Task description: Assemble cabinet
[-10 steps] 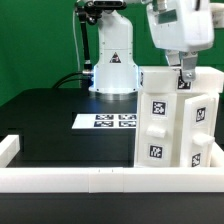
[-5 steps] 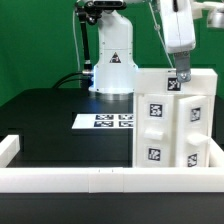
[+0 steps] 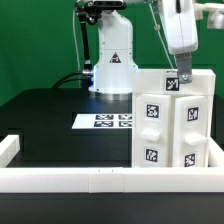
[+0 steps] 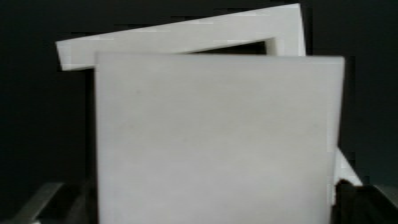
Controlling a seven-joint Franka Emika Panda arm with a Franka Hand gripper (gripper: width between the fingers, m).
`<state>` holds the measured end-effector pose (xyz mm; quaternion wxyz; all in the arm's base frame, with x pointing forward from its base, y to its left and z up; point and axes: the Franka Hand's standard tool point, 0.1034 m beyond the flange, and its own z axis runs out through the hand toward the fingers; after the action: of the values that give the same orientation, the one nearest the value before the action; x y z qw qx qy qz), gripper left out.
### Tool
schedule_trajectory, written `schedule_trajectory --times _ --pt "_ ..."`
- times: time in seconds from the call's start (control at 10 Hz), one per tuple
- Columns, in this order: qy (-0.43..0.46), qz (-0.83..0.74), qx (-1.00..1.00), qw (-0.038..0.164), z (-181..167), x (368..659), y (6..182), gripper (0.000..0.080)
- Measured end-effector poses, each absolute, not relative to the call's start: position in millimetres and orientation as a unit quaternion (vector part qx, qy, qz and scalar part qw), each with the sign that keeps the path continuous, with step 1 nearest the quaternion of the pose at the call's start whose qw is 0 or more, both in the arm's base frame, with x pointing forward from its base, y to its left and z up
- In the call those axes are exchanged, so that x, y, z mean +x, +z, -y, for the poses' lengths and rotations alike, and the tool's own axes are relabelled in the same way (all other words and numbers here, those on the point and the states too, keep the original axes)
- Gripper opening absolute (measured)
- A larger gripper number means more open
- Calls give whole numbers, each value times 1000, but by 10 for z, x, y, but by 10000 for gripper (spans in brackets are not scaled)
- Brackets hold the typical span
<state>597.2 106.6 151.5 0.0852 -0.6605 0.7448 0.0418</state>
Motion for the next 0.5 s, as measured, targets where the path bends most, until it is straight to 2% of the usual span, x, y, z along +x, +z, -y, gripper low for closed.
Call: schedule_trajectory --times 0.1,0.3,0.5 --pt "42 -744 -661 85 -1068 5972 1516 649" --pt "36 -732 -672 102 -1100 6017 1804 649" --pt "36 -731 -674 101 -1104 6015 1792 649"
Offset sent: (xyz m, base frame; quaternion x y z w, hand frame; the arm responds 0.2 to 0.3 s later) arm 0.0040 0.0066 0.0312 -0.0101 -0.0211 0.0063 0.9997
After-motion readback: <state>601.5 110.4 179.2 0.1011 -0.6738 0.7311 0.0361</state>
